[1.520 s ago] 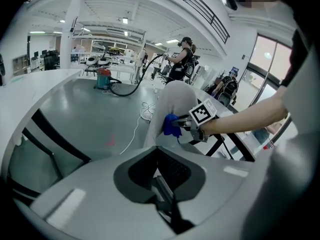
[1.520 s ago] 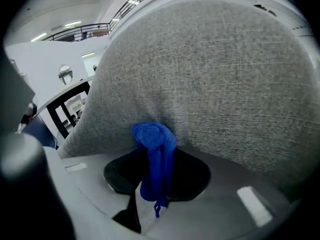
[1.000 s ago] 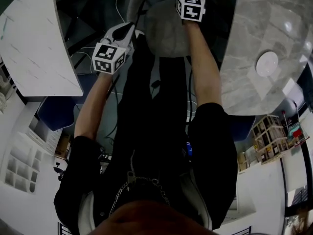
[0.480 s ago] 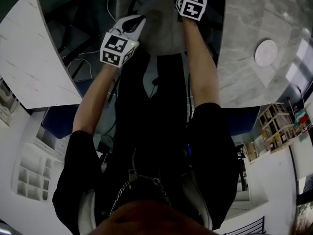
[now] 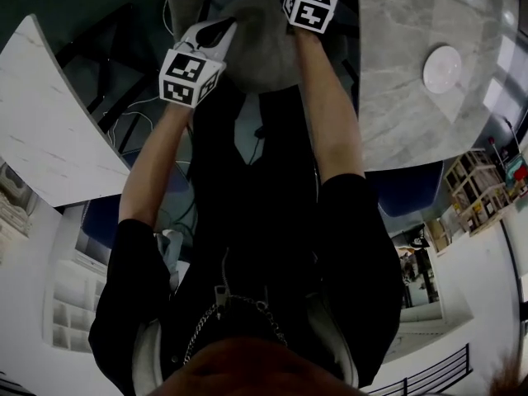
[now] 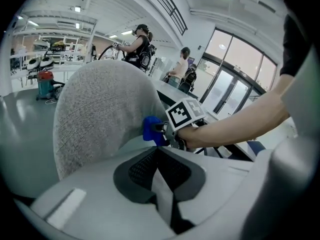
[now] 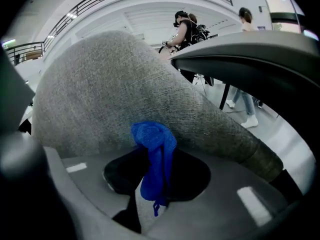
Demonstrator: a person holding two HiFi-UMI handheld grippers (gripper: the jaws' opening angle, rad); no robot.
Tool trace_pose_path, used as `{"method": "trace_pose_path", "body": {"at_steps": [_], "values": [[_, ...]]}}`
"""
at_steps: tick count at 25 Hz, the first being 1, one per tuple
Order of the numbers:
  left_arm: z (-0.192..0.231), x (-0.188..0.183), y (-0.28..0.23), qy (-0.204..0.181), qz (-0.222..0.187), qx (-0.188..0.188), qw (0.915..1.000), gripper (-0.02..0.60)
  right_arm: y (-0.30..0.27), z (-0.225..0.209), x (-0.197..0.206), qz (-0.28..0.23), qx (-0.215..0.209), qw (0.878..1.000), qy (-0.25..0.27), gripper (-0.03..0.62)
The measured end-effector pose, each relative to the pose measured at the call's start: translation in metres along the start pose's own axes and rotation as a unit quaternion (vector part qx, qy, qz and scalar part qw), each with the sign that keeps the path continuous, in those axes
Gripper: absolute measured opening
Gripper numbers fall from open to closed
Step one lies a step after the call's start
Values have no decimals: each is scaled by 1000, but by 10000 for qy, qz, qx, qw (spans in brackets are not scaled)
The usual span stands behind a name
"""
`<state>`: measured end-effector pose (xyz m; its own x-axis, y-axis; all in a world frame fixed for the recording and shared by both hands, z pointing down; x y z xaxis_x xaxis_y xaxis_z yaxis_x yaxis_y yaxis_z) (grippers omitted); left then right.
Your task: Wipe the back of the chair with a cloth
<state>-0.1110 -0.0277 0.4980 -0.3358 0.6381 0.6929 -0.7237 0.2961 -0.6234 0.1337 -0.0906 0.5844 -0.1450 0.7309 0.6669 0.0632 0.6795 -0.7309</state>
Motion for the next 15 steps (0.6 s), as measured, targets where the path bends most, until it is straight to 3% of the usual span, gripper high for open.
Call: {"method": "trace_pose_path", "body": {"at_steps": [15], "values": [[-4, -5, -28, -380, 170, 378, 9984, 11, 17, -33, 20, -170, 932, 9947, -390, 107]]}}
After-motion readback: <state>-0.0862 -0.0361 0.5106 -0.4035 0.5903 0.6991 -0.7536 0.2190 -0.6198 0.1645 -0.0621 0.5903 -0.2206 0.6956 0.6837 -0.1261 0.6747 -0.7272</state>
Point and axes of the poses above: the fingertips, and each gripper's own axes: y backward along the fingers, z to its left, x out of its underside, the point moved 10 cm from there along y, backward along the fingers, and after that the axes turned 2 degrees about -x, right-handed, at the moved point
